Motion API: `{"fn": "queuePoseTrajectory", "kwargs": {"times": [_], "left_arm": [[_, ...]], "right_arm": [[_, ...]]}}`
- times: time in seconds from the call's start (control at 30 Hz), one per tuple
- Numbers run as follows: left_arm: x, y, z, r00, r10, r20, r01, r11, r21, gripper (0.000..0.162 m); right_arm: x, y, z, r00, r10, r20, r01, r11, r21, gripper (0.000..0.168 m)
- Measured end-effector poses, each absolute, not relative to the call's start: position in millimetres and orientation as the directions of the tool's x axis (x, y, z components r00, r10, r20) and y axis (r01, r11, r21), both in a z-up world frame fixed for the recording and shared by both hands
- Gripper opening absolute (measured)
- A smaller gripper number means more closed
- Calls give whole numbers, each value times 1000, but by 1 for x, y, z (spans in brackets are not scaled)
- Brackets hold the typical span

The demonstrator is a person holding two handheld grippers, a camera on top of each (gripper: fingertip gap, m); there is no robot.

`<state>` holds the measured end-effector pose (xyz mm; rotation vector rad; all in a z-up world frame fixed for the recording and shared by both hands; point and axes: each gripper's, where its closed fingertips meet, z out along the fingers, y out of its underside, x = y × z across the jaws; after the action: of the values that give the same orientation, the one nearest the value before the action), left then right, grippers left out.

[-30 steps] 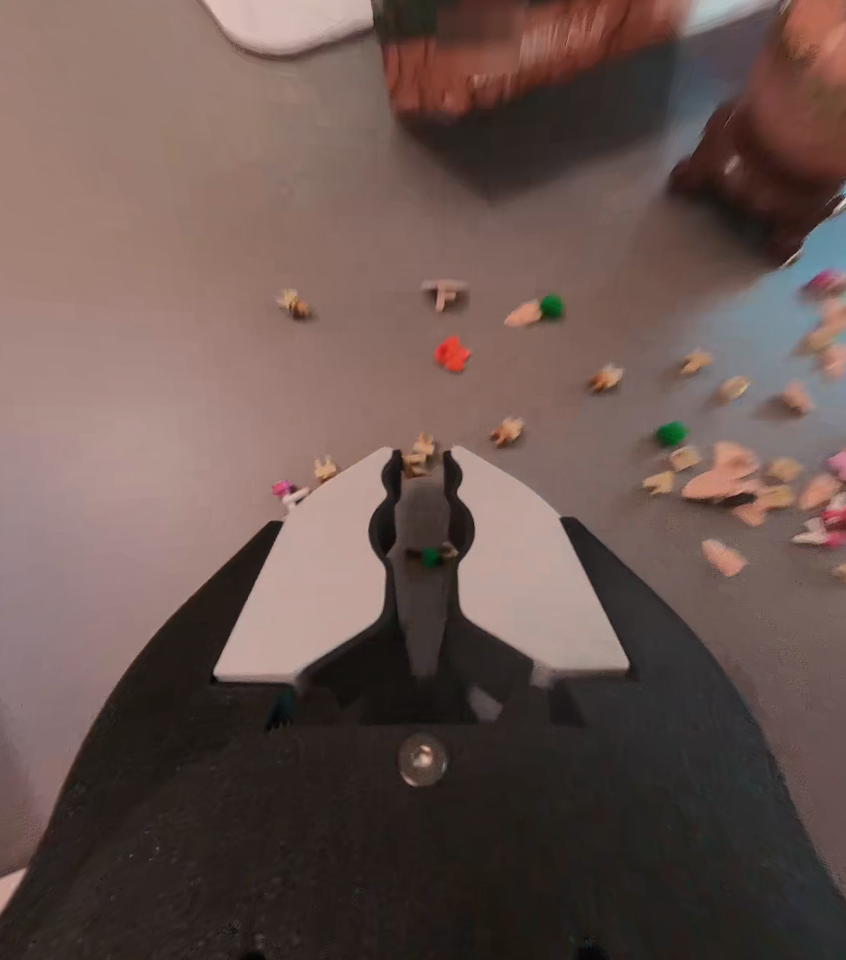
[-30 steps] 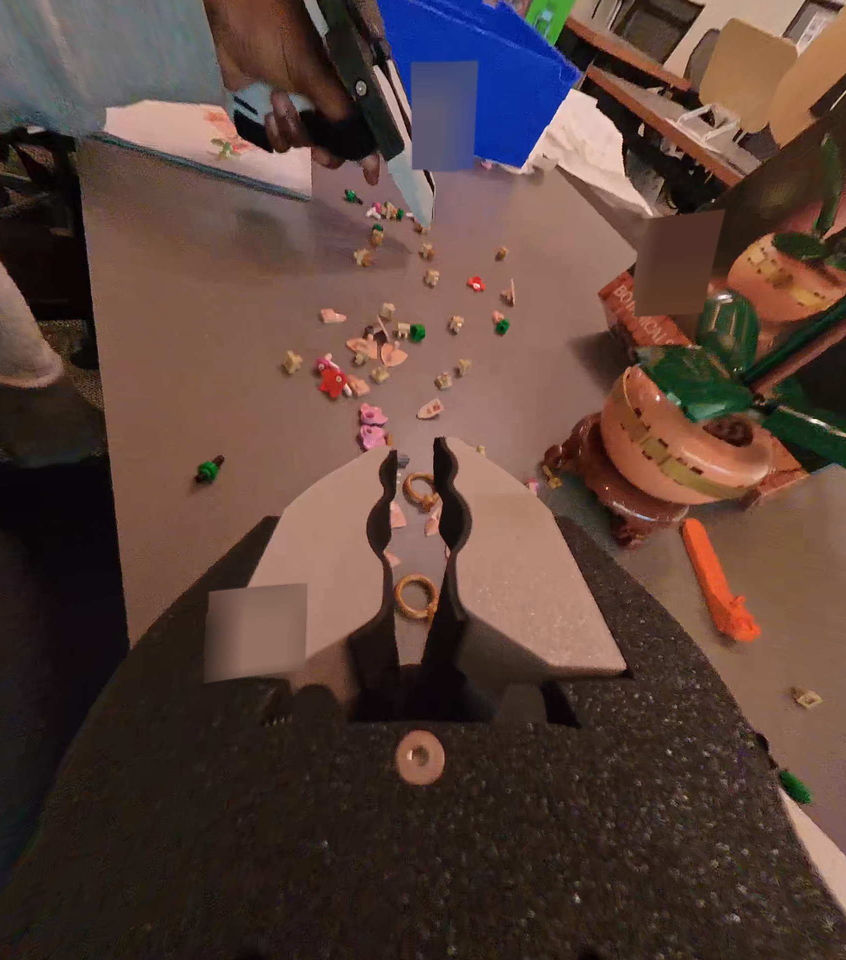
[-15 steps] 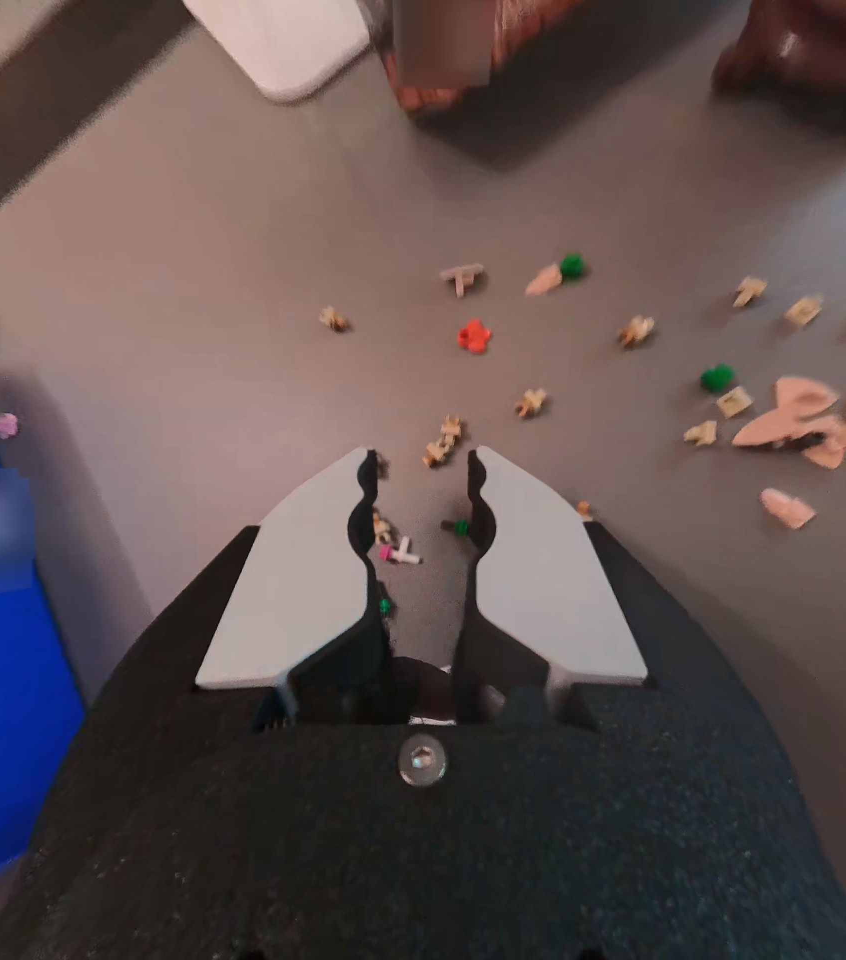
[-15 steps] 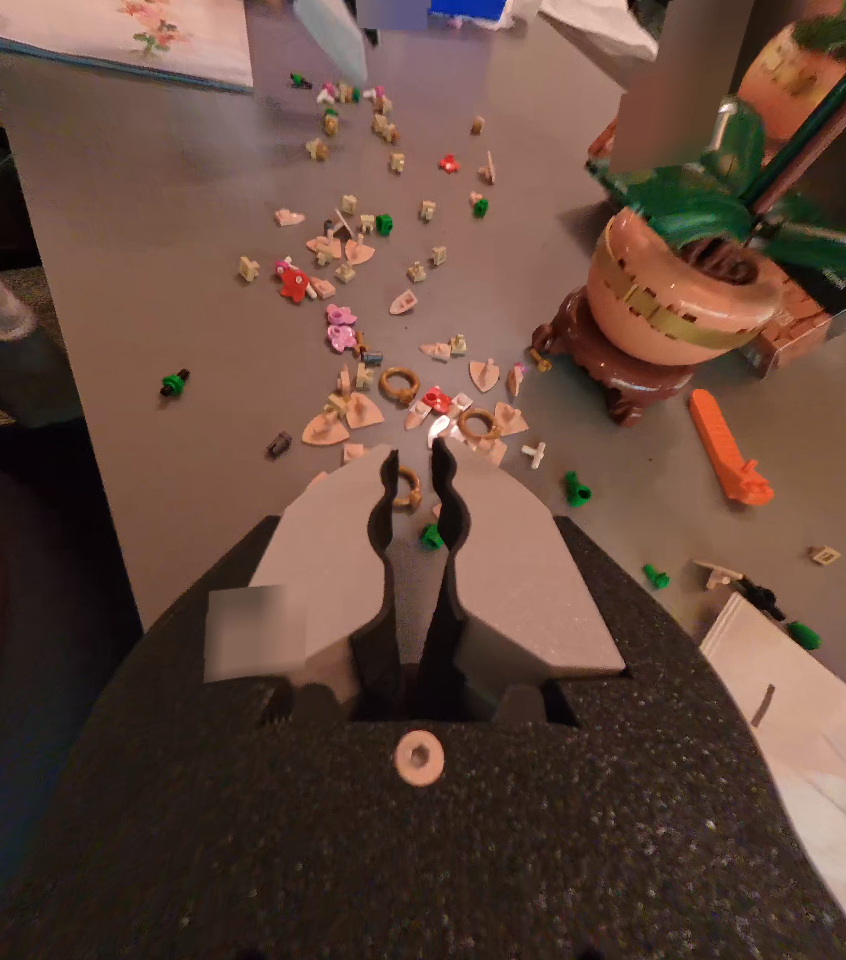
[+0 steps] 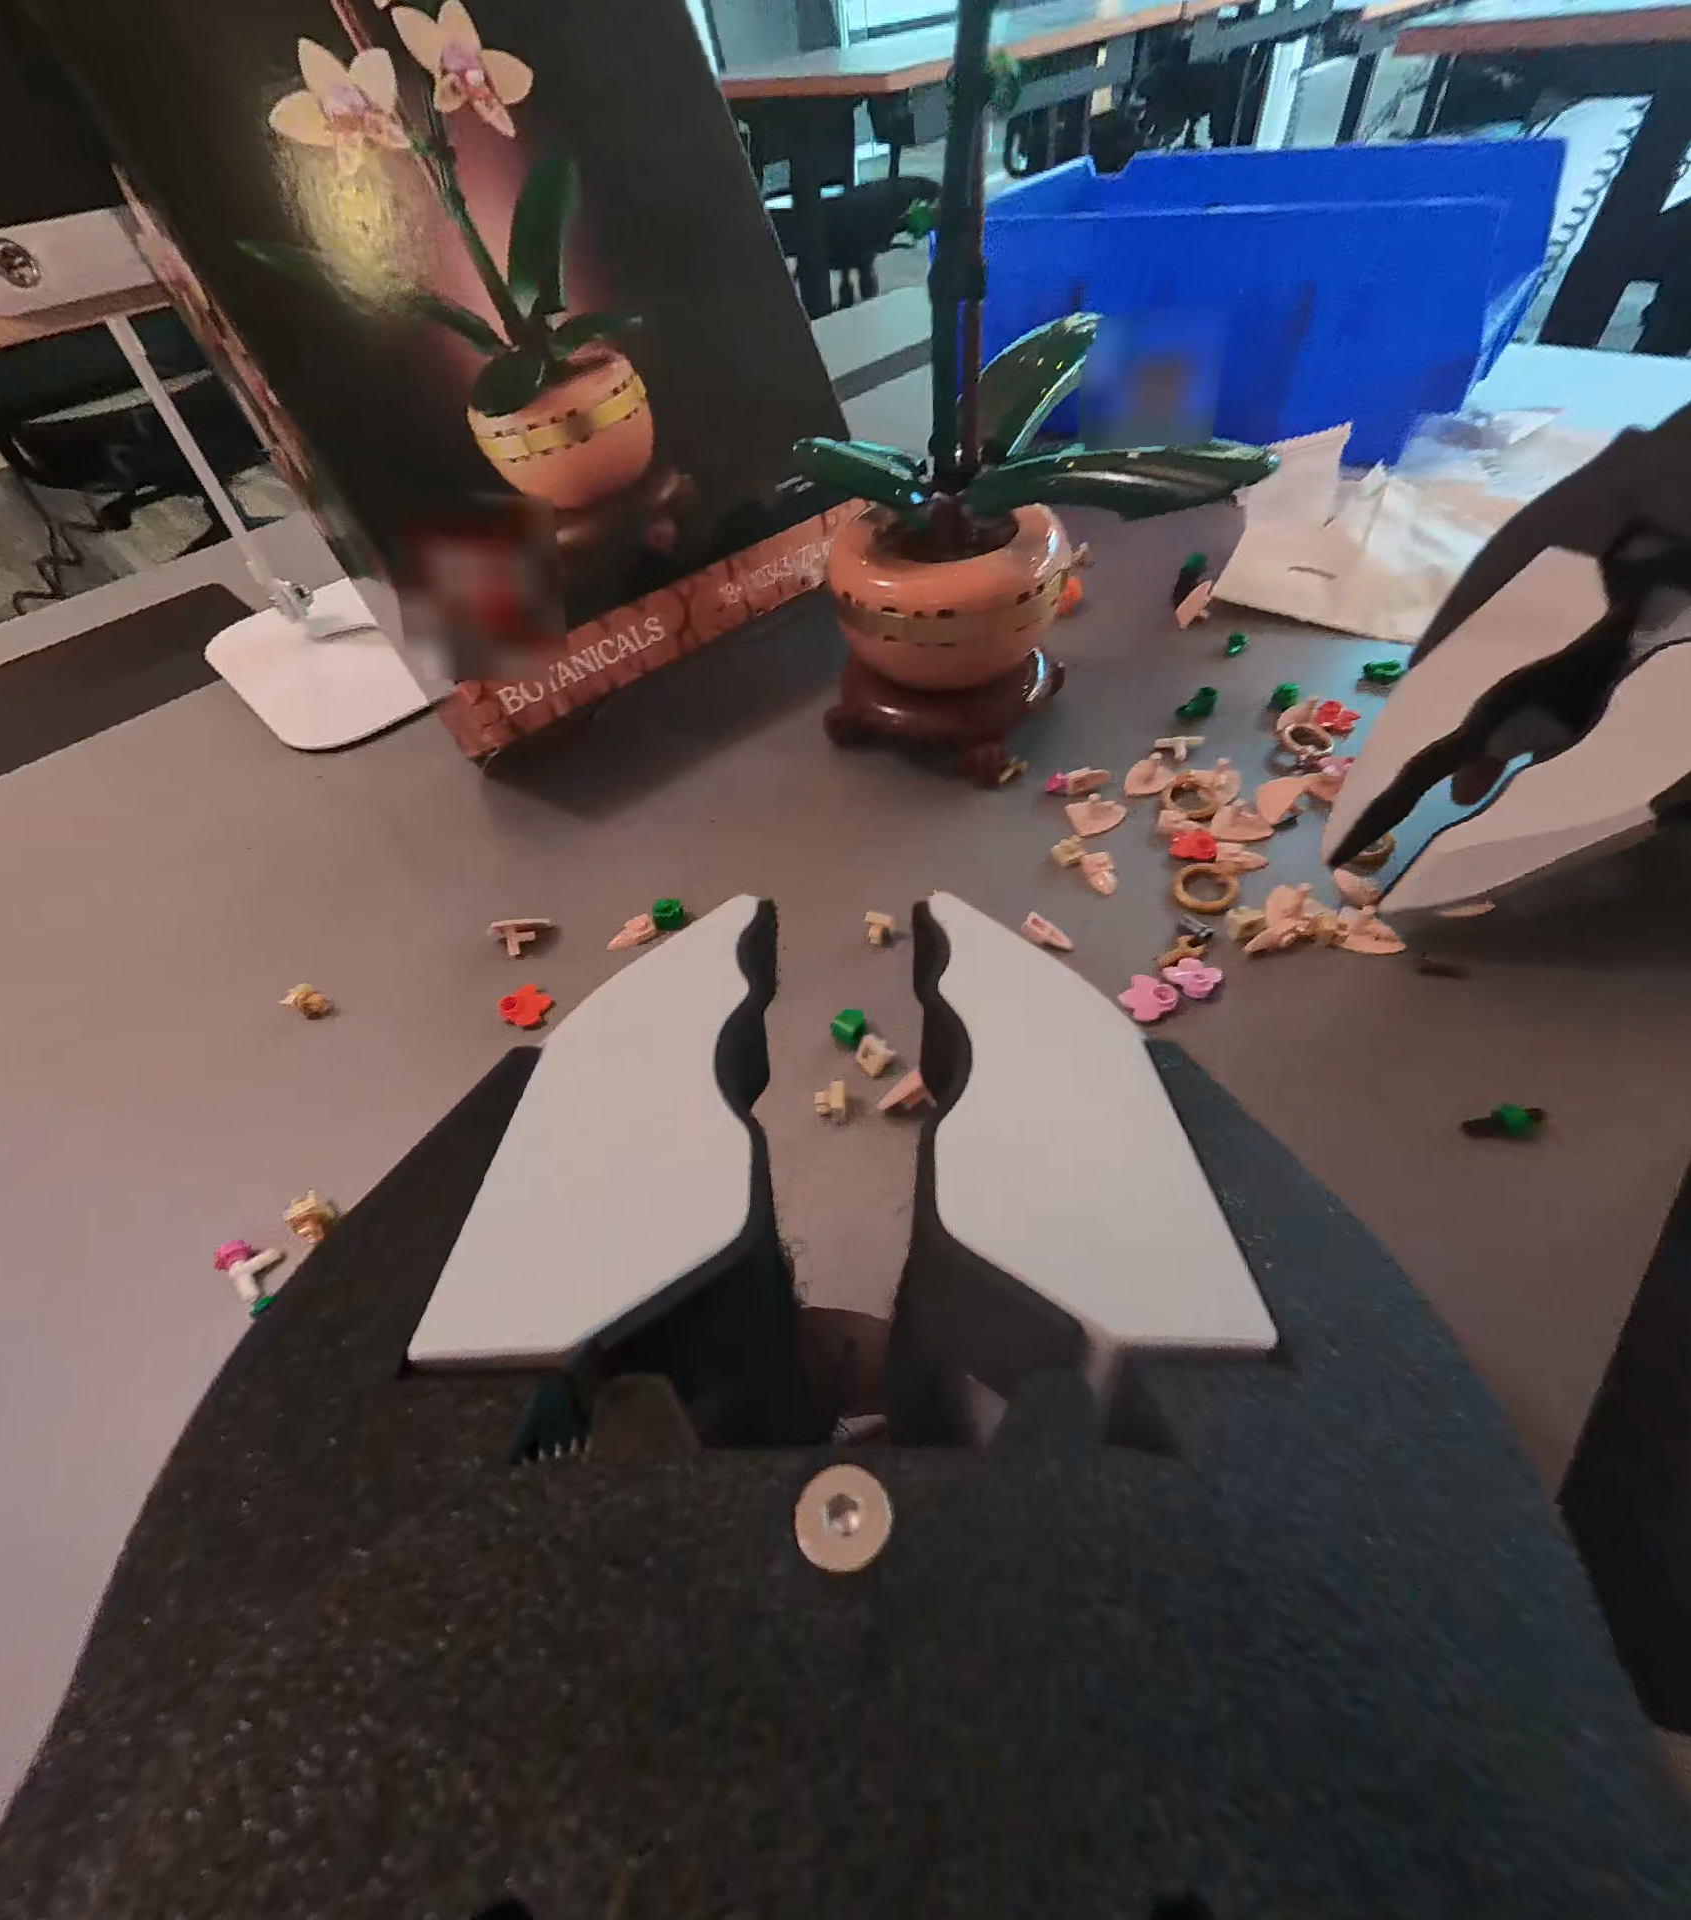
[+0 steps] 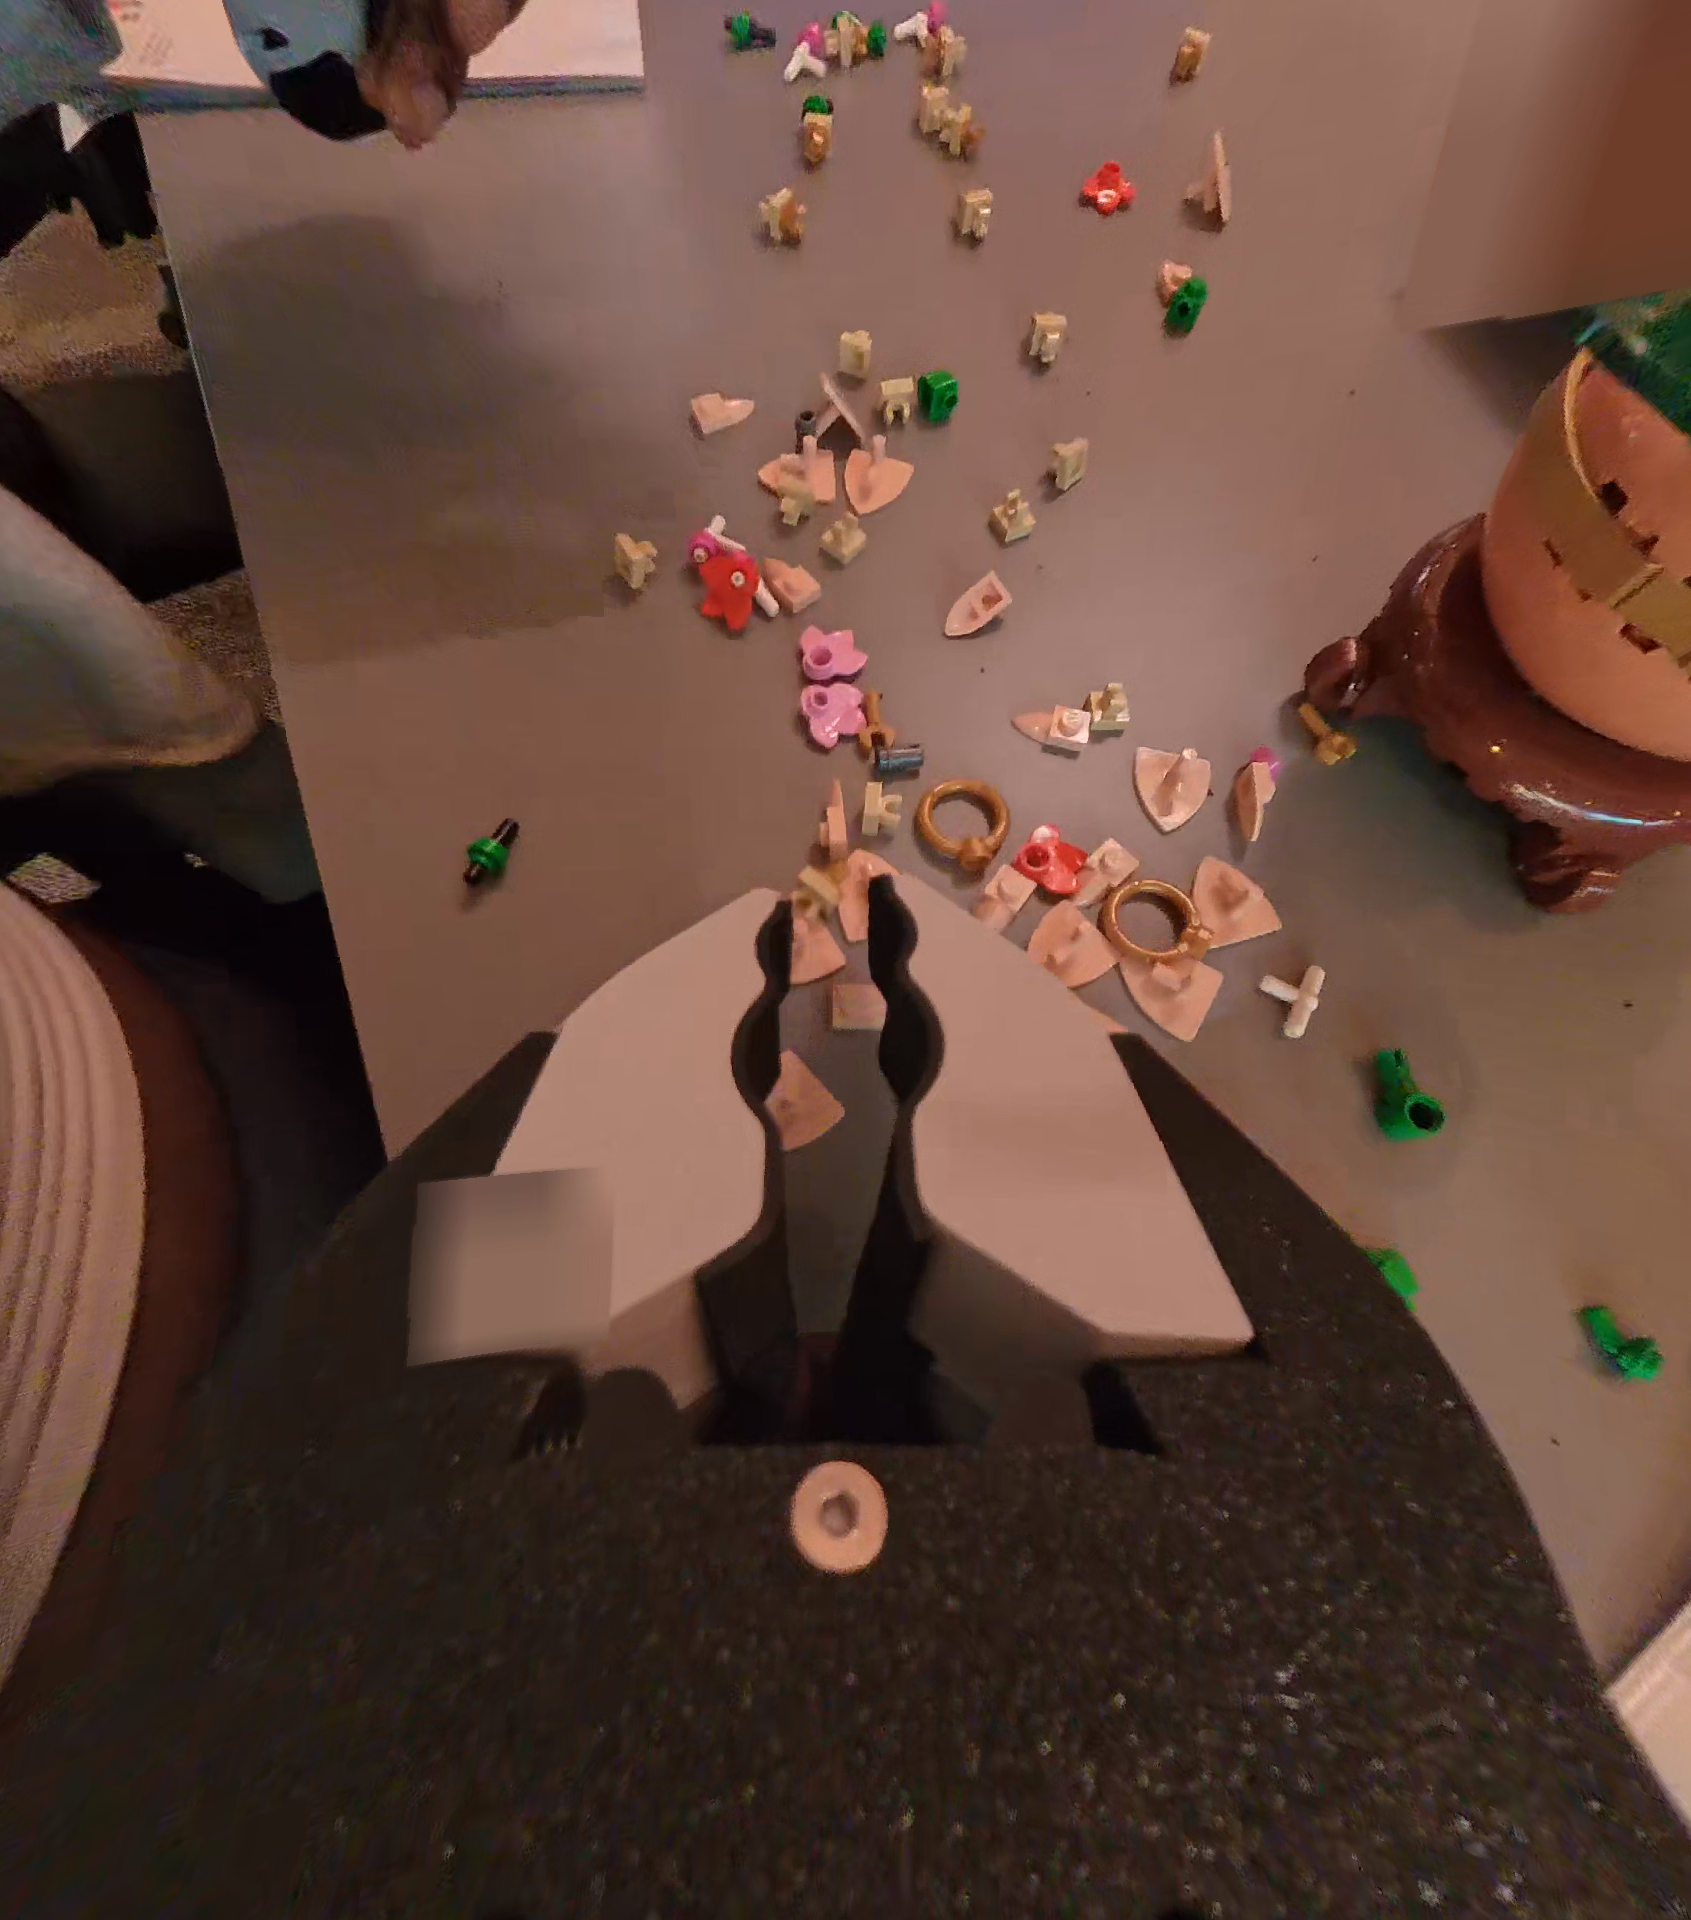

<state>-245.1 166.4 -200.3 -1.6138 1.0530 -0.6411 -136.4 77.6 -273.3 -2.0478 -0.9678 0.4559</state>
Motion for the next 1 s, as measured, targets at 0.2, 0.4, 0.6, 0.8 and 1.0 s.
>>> {"fn": "queuePoseTrajectory", "kwargs": {"times": [0.2, 0.4, 0.6, 0.8, 1.0], "left_arm": [[-242, 160, -197, 473, -872, -128, -288, -16, -957, 30], [-230, 149, -204, 432, -899, -69, -262, -52, -964, 30], [-205, 120, -219, 292, -931, 221, -240, -295, -925, 30], [-202, 115, -227, 258, -928, 269, -274, -337, -901, 30], [-205, 113, -224, 270, -927, 259, -267, -331, -905, 30]], "right_arm": [[-142, 79, -283, 665, 747, -12, 490, -449, -747, 13], [-146, 83, -286, 688, 725, -16, 471, -464, -750, 7], [-148, 87, -275, 677, 735, 16, 464, -410, -785, 0], [-155, 87, -278, 653, 758, -8, 482, -423, -768, 17], [-158, 88, -286, 646, 763, -24, 497, -444, -745, 12]]}}
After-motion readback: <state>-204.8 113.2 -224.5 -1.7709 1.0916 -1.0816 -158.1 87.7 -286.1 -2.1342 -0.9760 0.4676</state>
